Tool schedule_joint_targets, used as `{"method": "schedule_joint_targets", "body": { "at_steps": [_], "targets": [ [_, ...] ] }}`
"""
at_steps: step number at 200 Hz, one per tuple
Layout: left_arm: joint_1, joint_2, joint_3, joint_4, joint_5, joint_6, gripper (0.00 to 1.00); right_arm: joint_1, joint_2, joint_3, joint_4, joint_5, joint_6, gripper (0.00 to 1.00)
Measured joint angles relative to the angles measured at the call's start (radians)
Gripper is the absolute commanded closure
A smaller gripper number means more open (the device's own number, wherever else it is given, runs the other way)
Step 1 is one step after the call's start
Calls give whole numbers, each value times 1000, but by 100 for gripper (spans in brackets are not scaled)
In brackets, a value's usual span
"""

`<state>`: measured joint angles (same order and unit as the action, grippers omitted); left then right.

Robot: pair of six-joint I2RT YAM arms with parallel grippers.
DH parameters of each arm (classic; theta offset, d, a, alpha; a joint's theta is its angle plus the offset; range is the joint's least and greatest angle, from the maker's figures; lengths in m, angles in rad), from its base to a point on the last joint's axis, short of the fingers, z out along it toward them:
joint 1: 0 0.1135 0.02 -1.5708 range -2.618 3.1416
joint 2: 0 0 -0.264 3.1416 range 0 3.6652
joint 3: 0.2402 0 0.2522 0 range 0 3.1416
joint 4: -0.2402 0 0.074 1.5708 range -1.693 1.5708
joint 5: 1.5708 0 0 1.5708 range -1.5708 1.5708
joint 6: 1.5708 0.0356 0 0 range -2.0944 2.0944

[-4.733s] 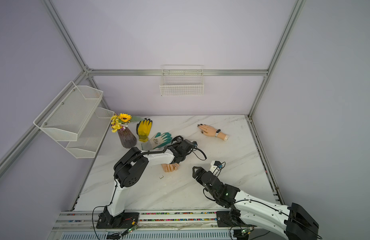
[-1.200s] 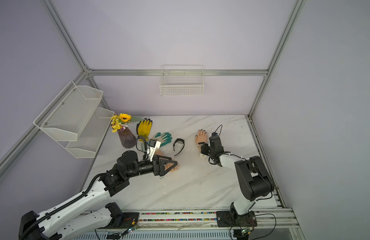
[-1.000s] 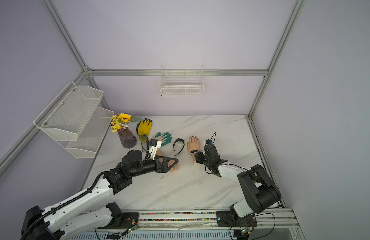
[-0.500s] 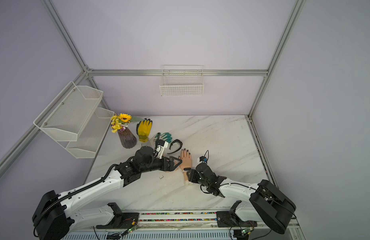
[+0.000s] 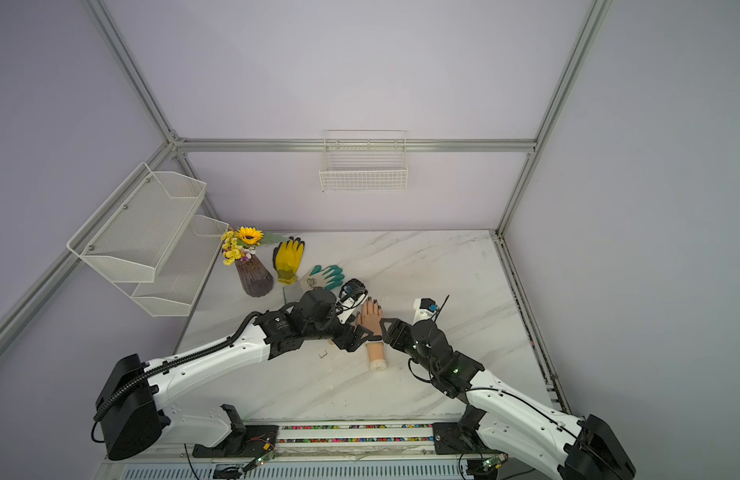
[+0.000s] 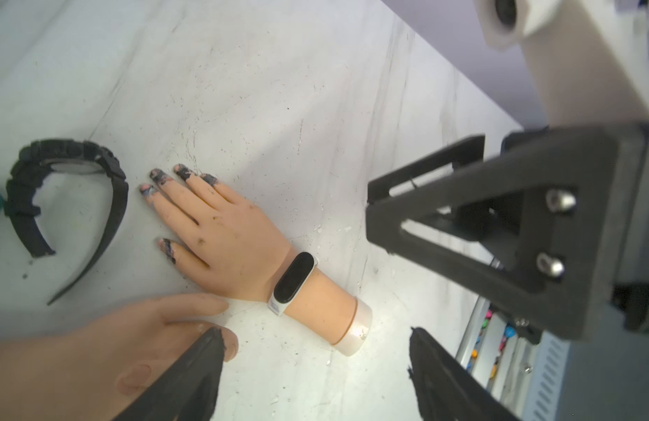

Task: Take off the watch
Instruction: Adjust the hand at the center of the board.

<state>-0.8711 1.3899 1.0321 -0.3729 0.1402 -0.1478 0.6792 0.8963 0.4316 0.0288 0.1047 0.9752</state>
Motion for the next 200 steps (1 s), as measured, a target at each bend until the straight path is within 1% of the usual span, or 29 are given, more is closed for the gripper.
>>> {"method": "schedule_joint_targets", "body": {
  "at_steps": [13,21,42,61,74,87,127,149,173,200],
  "targets": [
    [-18,50,53,-47,-3,91,26,-73,5,-16,0,-27,0,29],
    [-23,87,83,-76,-2,126,26,-111,4,-34,-2,-38,0,29],
    [-27,203,167,-156,13,198,29,-168,-8,-72,-23,-69,0,29],
    [-31,303,225,-207,13,232,40,-193,-37,-99,-27,-95,1,29],
    [-35,356,251,-233,13,246,49,-200,-58,-113,-30,-108,5,29],
    [-40,396,273,-252,12,262,53,-202,-77,-122,-31,-121,8,29],
    [-46,478,347,-279,7,276,57,-203,-117,-137,-31,-150,15,29],
    [-46,514,380,-282,-18,282,59,-204,-129,-143,-31,-163,16,29],
    [-45,550,387,-285,-40,283,60,-204,-133,-145,-31,-176,15,29],
    [-46,552,391,-285,-52,283,61,-204,-134,-145,-31,-183,14,28]
  ]
}}
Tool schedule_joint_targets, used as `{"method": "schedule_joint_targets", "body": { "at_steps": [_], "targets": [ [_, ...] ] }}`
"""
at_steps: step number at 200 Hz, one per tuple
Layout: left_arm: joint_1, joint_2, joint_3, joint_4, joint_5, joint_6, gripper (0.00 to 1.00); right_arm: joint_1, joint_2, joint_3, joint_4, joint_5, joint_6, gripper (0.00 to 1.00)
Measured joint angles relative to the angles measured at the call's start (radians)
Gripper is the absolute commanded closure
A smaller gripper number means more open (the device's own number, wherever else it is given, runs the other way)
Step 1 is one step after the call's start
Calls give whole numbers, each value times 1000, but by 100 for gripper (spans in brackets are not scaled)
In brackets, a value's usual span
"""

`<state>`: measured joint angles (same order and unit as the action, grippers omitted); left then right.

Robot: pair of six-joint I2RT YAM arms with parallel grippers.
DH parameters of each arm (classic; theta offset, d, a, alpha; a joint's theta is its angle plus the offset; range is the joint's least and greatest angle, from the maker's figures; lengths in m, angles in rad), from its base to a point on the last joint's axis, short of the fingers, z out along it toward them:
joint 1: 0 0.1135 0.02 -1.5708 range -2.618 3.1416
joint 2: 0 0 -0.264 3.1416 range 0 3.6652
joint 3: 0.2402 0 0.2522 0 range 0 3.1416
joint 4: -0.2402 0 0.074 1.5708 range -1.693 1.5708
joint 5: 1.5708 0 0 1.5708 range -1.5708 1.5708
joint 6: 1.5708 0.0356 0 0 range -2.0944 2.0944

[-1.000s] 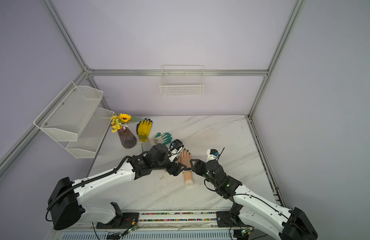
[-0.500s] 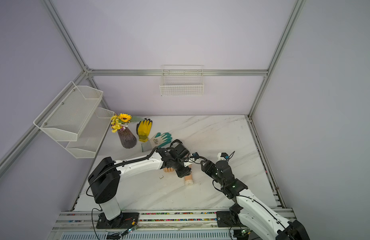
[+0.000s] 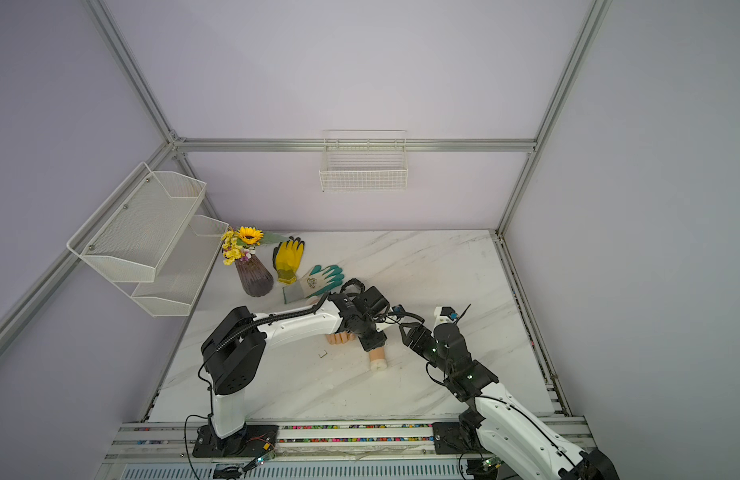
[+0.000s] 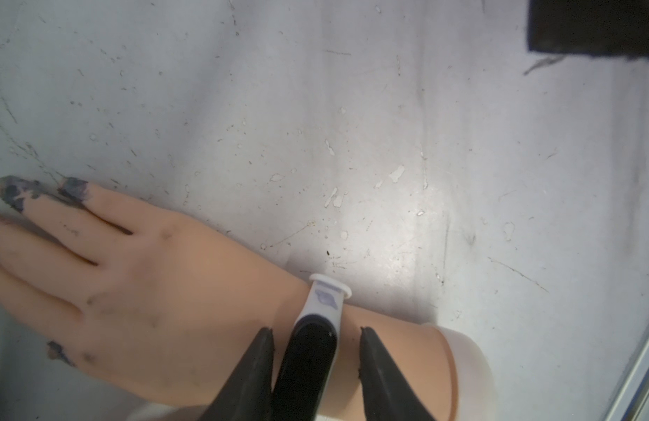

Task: Take off the watch
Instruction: Adjust the hand at the center of the board.

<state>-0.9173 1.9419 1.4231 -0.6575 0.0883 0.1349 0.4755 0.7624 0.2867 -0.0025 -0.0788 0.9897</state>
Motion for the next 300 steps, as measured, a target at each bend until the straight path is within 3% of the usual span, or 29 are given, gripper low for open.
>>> {"method": "schedule_joint_targets", "body": {
  "at_steps": [41,78,113,152,179,227,255,300],
  "targets": [
    [-2,-11,-32,50,-12,6,85,0,0,1,0,-6,1,28],
    [0,-58,-108,131,-15,7,85,0,-4,0,10,-23,12,26],
    [8,-101,-196,241,-16,-24,85,0,23,-49,99,-136,-8,21],
    [30,-240,-452,526,-22,-121,85,53,103,-103,167,-233,-26,18],
    [45,-322,-614,717,-11,-183,85,105,224,-111,277,-280,-31,16],
    [61,-352,-752,962,31,-285,85,179,477,-103,480,-342,-52,16],
    [71,-361,-832,1115,65,-354,84,212,602,-72,600,-359,-57,22],
    [86,-359,-874,1221,117,-413,78,222,668,-64,651,-326,-45,55]
  ]
}}
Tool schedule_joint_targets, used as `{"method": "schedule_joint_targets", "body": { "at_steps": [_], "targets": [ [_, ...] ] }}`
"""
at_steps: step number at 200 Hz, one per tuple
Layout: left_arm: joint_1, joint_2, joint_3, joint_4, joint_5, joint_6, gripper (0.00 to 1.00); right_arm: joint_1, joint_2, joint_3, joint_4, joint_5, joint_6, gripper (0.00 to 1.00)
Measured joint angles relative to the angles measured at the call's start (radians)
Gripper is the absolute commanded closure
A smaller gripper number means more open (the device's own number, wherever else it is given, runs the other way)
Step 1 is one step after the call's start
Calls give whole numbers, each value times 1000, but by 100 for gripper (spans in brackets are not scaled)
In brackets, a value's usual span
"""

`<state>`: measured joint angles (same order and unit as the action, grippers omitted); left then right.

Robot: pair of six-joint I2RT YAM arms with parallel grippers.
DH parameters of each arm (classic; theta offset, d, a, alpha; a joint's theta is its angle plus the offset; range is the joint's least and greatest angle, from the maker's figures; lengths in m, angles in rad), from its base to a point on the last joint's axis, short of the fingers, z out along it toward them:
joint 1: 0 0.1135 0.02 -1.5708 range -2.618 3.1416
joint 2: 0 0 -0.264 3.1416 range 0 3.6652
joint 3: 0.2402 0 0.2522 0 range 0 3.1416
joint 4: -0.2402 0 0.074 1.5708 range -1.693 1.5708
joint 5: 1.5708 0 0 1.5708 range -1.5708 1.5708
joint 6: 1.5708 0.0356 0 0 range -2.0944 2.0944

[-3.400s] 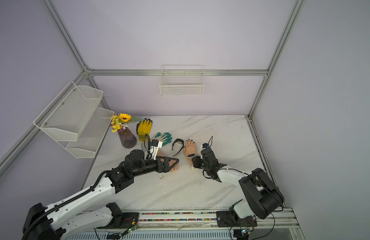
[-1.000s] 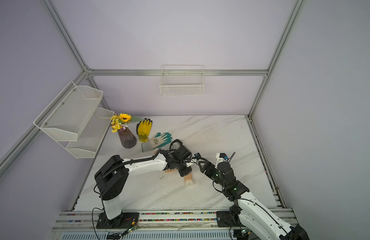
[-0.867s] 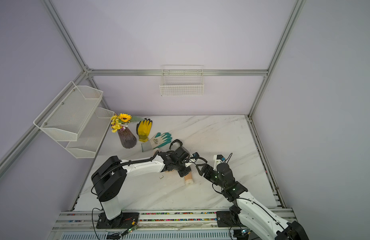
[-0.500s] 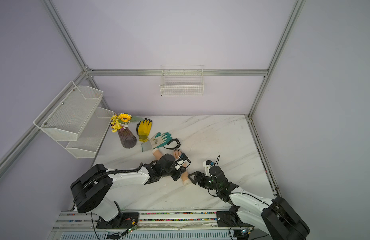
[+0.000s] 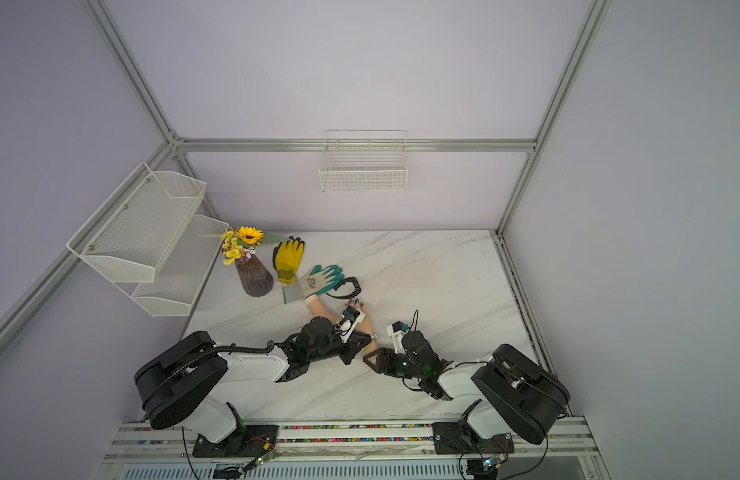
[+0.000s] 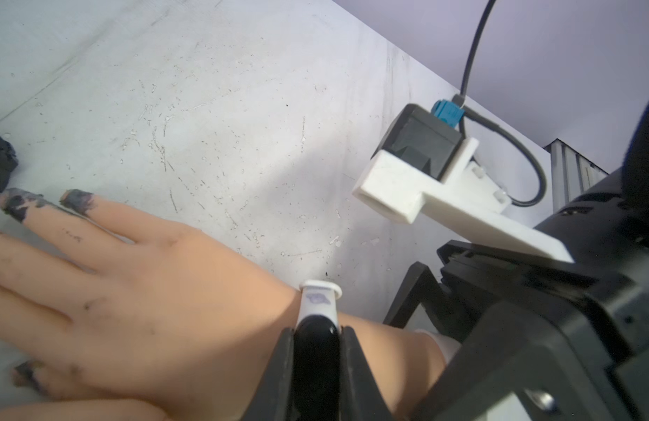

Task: Take off the watch
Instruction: Adjust the hand at the center of the board.

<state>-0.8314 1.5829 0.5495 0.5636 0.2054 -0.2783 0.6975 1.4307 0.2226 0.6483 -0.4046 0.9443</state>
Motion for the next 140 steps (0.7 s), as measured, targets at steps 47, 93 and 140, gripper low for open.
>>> {"method": "schedule_joint_targets", "body": {
  "at_steps": [47,93,140],
  "targets": [
    [5,-1,-6,66,55,-46,30,6,-132,50,-206,144,1,83],
    [6,-169,-61,0,66,-99,0,6,-270,187,-525,386,-10,80],
    [11,-503,-52,-150,-120,-204,0,17,-162,421,-777,702,-61,81]
  ]
}}
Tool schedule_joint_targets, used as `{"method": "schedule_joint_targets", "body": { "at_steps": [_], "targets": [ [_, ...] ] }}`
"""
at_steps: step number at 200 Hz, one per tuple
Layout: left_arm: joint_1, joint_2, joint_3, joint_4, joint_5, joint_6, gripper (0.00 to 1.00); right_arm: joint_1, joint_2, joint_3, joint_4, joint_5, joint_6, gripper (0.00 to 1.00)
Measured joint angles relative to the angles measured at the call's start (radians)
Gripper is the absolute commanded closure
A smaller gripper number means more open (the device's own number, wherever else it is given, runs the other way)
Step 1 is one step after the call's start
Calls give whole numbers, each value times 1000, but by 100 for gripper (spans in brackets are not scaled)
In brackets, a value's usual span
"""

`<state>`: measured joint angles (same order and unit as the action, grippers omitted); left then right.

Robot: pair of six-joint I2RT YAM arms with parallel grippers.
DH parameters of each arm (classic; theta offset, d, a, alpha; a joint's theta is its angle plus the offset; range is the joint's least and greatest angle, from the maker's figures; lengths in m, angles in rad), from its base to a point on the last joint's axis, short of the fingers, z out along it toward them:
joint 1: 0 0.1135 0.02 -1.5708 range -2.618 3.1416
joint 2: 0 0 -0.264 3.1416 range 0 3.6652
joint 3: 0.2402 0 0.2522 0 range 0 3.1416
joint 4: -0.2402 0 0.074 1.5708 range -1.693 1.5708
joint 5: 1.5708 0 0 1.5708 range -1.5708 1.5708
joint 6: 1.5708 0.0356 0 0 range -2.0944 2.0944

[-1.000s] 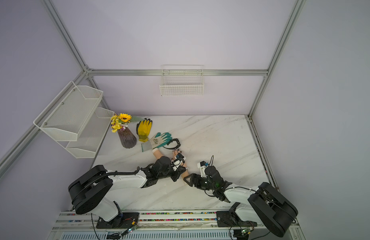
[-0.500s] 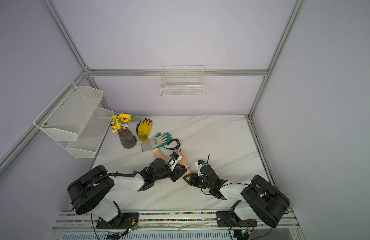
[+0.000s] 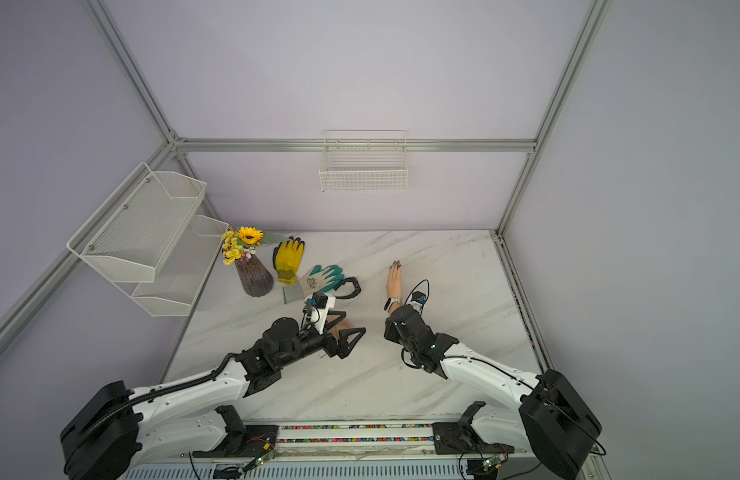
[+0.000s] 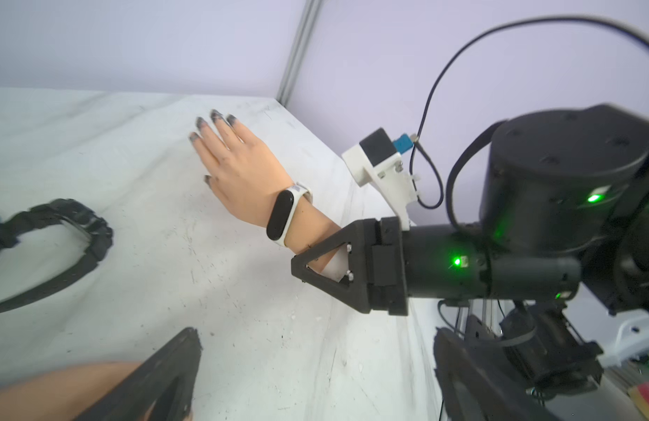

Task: Take off the watch
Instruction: Adjust the hand at the center of the board.

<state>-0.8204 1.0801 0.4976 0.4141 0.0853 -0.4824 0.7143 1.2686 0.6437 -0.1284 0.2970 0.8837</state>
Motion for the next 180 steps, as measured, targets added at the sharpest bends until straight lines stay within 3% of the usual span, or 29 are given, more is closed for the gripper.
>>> {"method": "schedule_joint_targets", "body": {
  "at_steps": [36,66,81,98,119,151,180],
  "targets": [
    [9,-108,29,-188,-135,-34,0,90,286,128,-152,146,39,77],
    [14,-143,35,-302,-215,-34,0,199,426,187,-238,268,128,60],
    [15,-148,32,-327,-232,-34,0,231,447,208,-258,292,160,44],
    [15,-148,30,-339,-239,-34,0,259,451,213,-262,290,182,21],
    [15,-147,30,-347,-239,-34,0,283,440,212,-266,272,188,9],
    [17,-143,31,-361,-239,-31,0,292,364,192,-280,206,193,3],
    [18,-120,67,-415,-238,-16,0,292,159,156,-267,163,197,3]
  ]
}}
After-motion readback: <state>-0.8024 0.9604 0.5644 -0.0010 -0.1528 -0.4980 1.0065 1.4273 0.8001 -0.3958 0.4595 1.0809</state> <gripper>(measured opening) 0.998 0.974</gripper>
